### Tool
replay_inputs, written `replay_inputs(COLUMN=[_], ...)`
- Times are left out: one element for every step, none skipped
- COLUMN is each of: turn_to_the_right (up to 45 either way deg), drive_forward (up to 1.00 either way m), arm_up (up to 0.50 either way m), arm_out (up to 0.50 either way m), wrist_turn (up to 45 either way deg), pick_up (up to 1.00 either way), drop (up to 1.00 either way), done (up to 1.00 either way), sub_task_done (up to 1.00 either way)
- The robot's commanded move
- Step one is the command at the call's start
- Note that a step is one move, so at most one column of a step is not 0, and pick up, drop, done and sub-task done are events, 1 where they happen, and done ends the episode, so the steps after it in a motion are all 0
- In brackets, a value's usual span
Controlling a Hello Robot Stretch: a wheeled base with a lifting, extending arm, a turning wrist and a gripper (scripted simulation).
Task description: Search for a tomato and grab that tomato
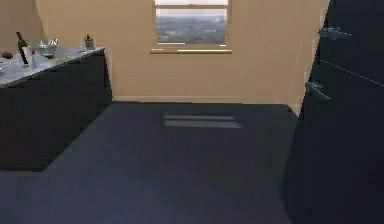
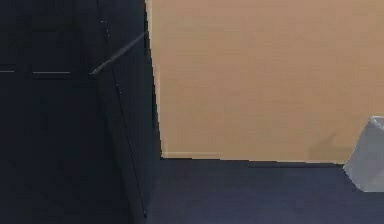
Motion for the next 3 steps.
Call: replay_inputs(turn_to_the_right=[-45.0,-45.0,-45.0], drive_forward=[0.00,0.00,0.00], arm_up=[0.00,0.00,0.00], arm_out=[0.00,0.00,0.00], wrist_turn=[0.0,0.0,0.0], pick_up=[0.00,0.00,0.00], drop=[0.00,0.00,0.00], done=[0.00,0.00,0.00], sub_task_done=[0.00,0.00,0.00])
